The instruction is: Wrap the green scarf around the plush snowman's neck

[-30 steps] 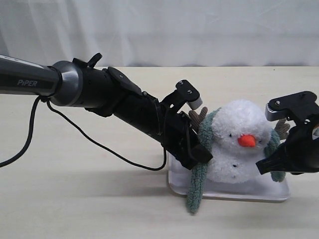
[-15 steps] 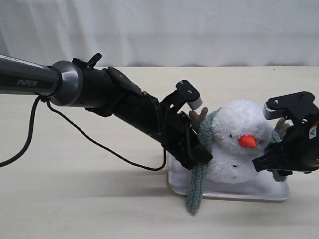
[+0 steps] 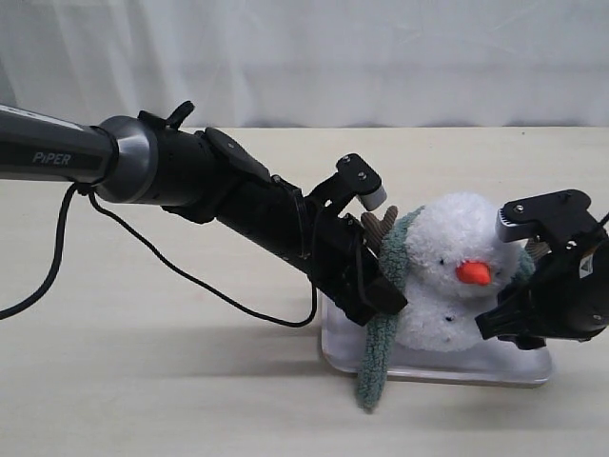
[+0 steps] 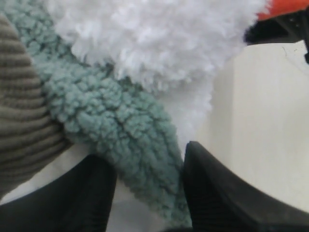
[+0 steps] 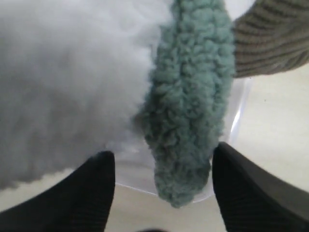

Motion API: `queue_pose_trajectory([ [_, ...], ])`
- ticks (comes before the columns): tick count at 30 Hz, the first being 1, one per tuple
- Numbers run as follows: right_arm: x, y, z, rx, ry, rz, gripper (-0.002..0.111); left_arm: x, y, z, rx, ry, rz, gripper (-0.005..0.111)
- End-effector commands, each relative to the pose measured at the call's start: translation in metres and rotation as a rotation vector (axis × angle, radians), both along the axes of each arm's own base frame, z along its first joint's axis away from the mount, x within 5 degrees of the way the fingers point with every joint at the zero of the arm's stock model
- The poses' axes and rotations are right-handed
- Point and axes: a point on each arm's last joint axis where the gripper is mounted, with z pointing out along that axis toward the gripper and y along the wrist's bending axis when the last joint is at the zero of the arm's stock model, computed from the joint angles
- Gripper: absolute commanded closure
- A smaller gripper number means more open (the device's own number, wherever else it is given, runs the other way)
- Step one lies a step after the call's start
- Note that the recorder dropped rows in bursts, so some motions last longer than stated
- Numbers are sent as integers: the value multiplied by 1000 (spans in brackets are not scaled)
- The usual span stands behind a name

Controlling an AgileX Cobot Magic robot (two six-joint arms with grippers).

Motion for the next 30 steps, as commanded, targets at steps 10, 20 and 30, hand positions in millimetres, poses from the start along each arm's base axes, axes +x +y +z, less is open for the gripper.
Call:
queue_pose_trajectory([
  [10,0,0,1,-2,-5,13,104,-1,-1,2,-11,11,6,64],
  [20,-17,-7,39,-37,-9,14,104,2,-3,5,-53,35,62,64],
  [30,-36,-8,45,-24,57,8,104,6,-4,6,-63,29,111,64],
])
